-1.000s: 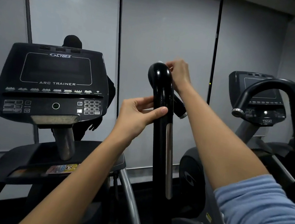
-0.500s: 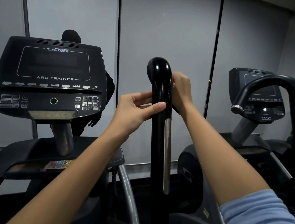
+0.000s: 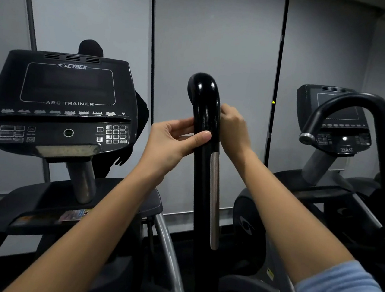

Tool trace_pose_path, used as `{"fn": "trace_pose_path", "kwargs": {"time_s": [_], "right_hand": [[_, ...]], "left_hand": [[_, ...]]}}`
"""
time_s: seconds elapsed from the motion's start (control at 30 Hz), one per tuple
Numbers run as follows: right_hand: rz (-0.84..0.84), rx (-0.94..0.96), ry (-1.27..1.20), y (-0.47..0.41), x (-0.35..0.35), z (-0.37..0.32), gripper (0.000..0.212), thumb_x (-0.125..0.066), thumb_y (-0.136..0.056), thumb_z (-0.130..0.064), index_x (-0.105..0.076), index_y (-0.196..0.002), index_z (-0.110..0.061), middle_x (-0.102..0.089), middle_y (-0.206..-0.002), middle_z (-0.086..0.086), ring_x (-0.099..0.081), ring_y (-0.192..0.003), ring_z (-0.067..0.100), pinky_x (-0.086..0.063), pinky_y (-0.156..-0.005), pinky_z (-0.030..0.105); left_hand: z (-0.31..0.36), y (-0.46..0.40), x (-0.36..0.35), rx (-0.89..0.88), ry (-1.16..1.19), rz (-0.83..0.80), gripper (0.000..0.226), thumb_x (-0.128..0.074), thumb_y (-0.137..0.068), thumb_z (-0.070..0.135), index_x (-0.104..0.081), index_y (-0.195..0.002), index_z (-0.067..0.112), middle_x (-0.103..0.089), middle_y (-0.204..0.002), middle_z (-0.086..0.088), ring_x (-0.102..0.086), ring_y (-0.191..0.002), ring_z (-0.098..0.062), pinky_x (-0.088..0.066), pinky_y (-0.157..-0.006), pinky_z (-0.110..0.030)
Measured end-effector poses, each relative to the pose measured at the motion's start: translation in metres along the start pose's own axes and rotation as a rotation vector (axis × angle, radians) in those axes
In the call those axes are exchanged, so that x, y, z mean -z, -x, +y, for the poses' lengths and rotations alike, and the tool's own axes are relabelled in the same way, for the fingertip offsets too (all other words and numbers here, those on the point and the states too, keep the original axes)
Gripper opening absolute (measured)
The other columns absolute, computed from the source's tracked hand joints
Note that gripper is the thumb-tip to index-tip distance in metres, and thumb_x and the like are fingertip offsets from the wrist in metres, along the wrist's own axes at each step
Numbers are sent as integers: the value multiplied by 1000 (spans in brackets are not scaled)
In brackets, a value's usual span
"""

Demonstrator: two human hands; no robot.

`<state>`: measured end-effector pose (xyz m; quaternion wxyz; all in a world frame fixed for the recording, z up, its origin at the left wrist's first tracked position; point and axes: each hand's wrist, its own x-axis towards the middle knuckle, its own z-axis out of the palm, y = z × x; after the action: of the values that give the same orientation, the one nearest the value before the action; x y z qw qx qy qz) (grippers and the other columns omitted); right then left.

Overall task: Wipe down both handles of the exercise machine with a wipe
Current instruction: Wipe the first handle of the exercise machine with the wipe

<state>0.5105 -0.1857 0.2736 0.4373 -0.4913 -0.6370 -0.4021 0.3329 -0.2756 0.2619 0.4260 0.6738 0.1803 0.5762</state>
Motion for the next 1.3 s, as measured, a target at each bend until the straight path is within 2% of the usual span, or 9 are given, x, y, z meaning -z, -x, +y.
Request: {"fn": "trace_pose_path", "kwargs": {"time_s": [0.13,0.3,0.47,0.67,0.87,0.93,1.03,1.17,1.3], "right_hand": [[-96,170,113,55,7,33,32,-67,-61,18,-63,-81,-6,-59,-84,8,-60,-78,25,-52,-46,31],[-40,146,141,32,20,15,29,-75,-56,11,-65,-76,-6,-58,-70,8,-57,-59,25,-42,-37,24],[-164,228,248,-1,13,-9,31,-35,-94,-1,-52,-119,2,-51,-121,18,-50,-107,33,-44,-87,40],[-102,202,148,52,14,29,25,-65,-63,14,-62,-73,-8,-52,-89,9,-61,-76,24,-45,-40,26],[37,-306,-253,-15,23,13,19,-53,-85,-3,-71,-89,-6,-55,-78,11,-49,-69,22,-32,-60,26],[-36,-305,-296,-48,19,3,20,-53,-85,-5,-70,-76,-11,-57,-76,11,-46,-70,19,-36,-64,27],[-207,-260,-209,-55,14,-3,35,-48,-79,0,-37,-49,-15,-50,-65,15,-41,-66,26,-31,-59,30],[-266,-247,-156,-14,16,24,22,-45,-76,4,-66,-70,-4,-62,-75,22,-51,-69,32,-26,-59,29],[-353,-306,-81,9,26,52,29,-44,-78,7,-70,-85,-1,-62,-79,22,-55,-76,35,-33,-61,29]], "left_hand": [[0,1,-1,1,-6,2,28,-71,-77,3,-67,-102,16,-72,-101,-1,-70,-92,-14,-56,-83,-23],[-1,2,-2,0,-16,23,27,-71,-77,5,-67,-101,18,-71,-103,-1,-70,-94,-14,-55,-87,-25],[0,2,-2,-4,-32,12,30,-70,-78,3,-66,-107,12,-71,-104,-4,-70,-92,-15,-56,-83,-23],[0,1,-1,1,-41,21,29,-71,-77,4,-66,-104,14,-71,-100,-1,-70,-89,-11,-56,-82,-22],[-2,1,0,4,-33,17,31,-71,-77,5,-66,-106,14,-71,-101,0,-70,-90,-11,-56,-81,-21],[-1,1,0,2,-32,11,31,-70,-78,4,-66,-106,14,-72,-99,1,-70,-86,-8,-56,-77,-18],[1,0,0,5,-30,7,34,-70,-77,3,-65,-110,9,-71,-97,0,-70,-81,-6,-55,-72,-16],[-1,0,1,5,-25,14,34,-71,-77,3,-65,-111,8,-71,-100,-1,-70,-84,-8,-56,-77,-18],[-1,0,2,9,-27,16,35,-71,-77,4,-65,-111,9,-71,-101,-1,-70,-90,-11,-56,-81,-22]]}}
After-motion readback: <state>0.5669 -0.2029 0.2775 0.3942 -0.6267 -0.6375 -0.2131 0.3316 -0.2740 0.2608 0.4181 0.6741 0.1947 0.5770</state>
